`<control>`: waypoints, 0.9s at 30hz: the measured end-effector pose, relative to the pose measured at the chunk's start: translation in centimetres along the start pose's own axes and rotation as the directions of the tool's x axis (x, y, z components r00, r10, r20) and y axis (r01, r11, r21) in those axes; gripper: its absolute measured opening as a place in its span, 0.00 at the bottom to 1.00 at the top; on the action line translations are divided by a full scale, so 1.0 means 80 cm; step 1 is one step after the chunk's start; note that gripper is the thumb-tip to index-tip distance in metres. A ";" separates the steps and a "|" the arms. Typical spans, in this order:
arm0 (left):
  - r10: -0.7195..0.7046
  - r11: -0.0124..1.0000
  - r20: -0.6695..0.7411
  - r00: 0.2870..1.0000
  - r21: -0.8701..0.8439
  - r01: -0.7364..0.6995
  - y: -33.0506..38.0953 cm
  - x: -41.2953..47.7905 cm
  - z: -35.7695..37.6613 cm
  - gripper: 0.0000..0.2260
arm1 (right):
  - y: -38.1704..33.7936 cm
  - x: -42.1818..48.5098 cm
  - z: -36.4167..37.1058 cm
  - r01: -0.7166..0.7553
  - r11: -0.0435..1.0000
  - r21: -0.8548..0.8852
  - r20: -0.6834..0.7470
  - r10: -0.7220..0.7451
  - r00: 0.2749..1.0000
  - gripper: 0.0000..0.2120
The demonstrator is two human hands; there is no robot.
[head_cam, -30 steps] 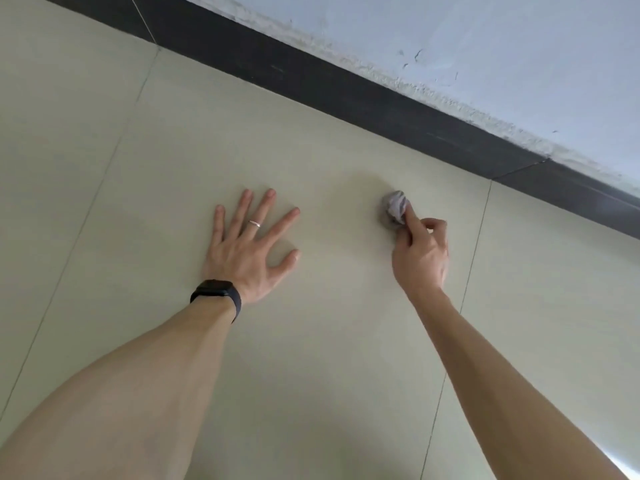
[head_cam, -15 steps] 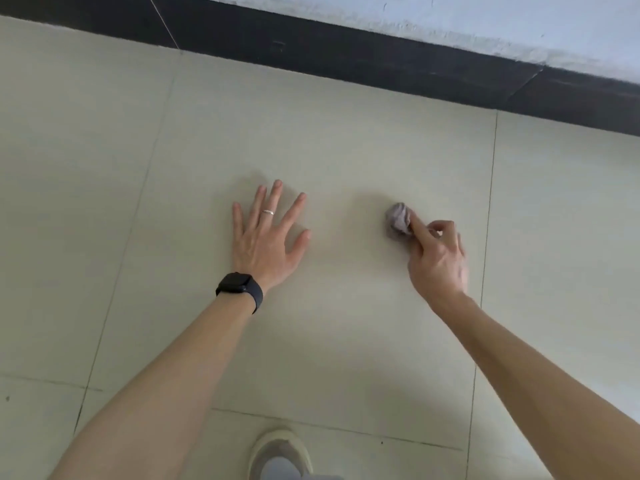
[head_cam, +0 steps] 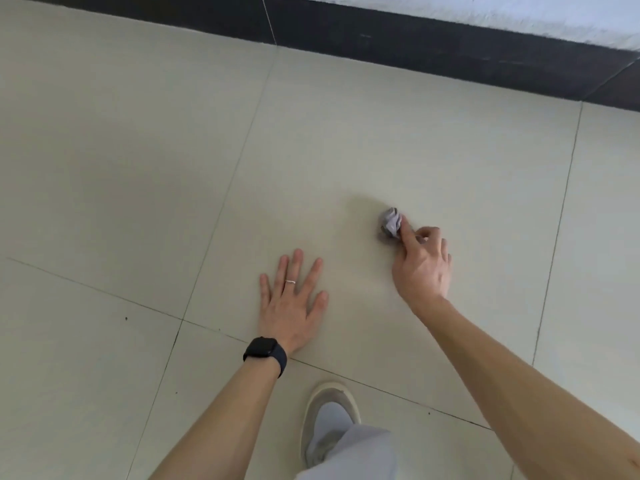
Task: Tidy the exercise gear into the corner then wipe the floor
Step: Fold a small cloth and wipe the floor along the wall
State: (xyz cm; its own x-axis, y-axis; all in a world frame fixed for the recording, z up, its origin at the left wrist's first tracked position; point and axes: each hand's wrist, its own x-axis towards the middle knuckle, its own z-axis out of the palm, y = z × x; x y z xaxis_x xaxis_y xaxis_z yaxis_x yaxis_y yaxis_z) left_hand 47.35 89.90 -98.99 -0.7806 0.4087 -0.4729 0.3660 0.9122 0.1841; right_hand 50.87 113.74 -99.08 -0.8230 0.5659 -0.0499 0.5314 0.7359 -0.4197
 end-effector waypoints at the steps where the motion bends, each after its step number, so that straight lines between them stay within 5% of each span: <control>1: 0.011 1.000 -0.009 1.000 -0.013 -0.011 -0.002 0.000 -0.002 0.27 | -0.018 -0.018 0.006 0.037 0.999 0.002 0.012 -0.037 0.999 0.28; 2: 0.026 0.999 -0.035 0.999 -0.026 -0.027 -0.006 0.000 -0.004 0.26 | -0.033 -0.046 0.014 0.179 0.984 0.013 0.076 -0.179 0.981 0.29; 4: 0.058 0.997 -0.101 0.993 -0.042 -0.063 -0.019 -0.002 -0.004 0.27 | -0.046 -0.106 0.027 0.527 0.846 0.079 0.228 -0.530 0.817 0.29; 8: -0.082 0.995 -0.128 0.988 -0.075 0.073 -0.068 -0.019 0.001 0.25 | -0.035 -0.057 0.031 0.844 0.534 0.059 0.290 -0.818 0.497 0.25; 9: -0.107 0.993 -0.116 0.987 -0.070 0.099 -0.079 -0.023 0.000 0.25 | -0.036 -0.031 0.030 0.846 0.533 -0.014 0.264 -0.814 0.517 0.24; 12: -0.078 0.996 -0.128 0.989 -0.039 0.074 -0.095 -0.020 -0.007 0.24 | -0.050 0.022 0.031 0.433 0.898 -0.081 0.088 -0.426 0.901 0.24; 14: -0.078 0.996 -0.185 0.980 -0.053 0.069 -0.095 -0.008 -0.014 0.23 | -0.074 0.010 0.041 0.200 0.978 -0.053 0.028 -0.199 0.980 0.25; 15: -0.094 0.995 -0.217 0.972 -0.066 0.081 -0.096 -0.001 -0.017 0.23 | -0.084 -0.009 0.047 0.252 0.967 -0.036 0.046 -0.250 0.967 0.26; 16: -0.115 0.992 -0.244 0.963 -0.085 0.097 -0.098 0.008 -0.020 0.23 | -0.090 -0.033 0.052 0.409 0.913 -0.008 0.095 -0.406 0.909 0.26; 18: -0.147 0.986 -0.253 0.956 -0.115 0.122 -0.103 0.029 -0.030 0.24 | -0.089 -0.084 0.058 0.766 0.635 0.100 0.248 -0.761 0.599 0.25; 20: -0.159 0.985 -0.232 0.960 -0.109 0.137 -0.109 0.051 -0.042 0.24 | -0.083 -0.107 0.055 0.896 0.399 0.195 0.358 -0.880 0.314 0.23; 21: -0.153 0.986 -0.222 0.963 -0.094 0.135 -0.111 0.060 -0.047 0.24 | -0.082 -0.098 0.054 0.910 0.353 0.216 0.364 -0.894 0.261 0.22; 23: -0.122 0.992 -0.219 0.968 -0.066 0.110 -0.115 0.072 -0.055 0.25 | -0.085 -0.052 0.055 0.909 0.389 0.149 0.319 -0.889 0.328 0.22; 25: -0.086 0.995 -0.226 0.970 -0.059 0.074 -0.114 0.085 -0.066 0.25 | -0.086 0.016 0.051 0.775 0.632 0.020 0.177 -0.765 0.619 0.21; 27: -0.054 0.998 -0.230 0.972 -0.053 0.043 -0.106 0.107 -0.077 0.25 | -0.072 0.092 0.036 0.426 0.902 -0.072 0.051 -0.423 0.905 0.22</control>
State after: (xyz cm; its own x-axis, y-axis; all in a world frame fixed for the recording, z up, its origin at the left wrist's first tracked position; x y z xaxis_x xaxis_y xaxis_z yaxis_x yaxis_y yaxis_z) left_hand 34.43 85.87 -99.31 -0.8948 0.3546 -0.2712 0.3047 0.9291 0.2095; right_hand 41.18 112.64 -99.65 -0.9796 0.1817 0.0859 0.1435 0.9315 -0.3342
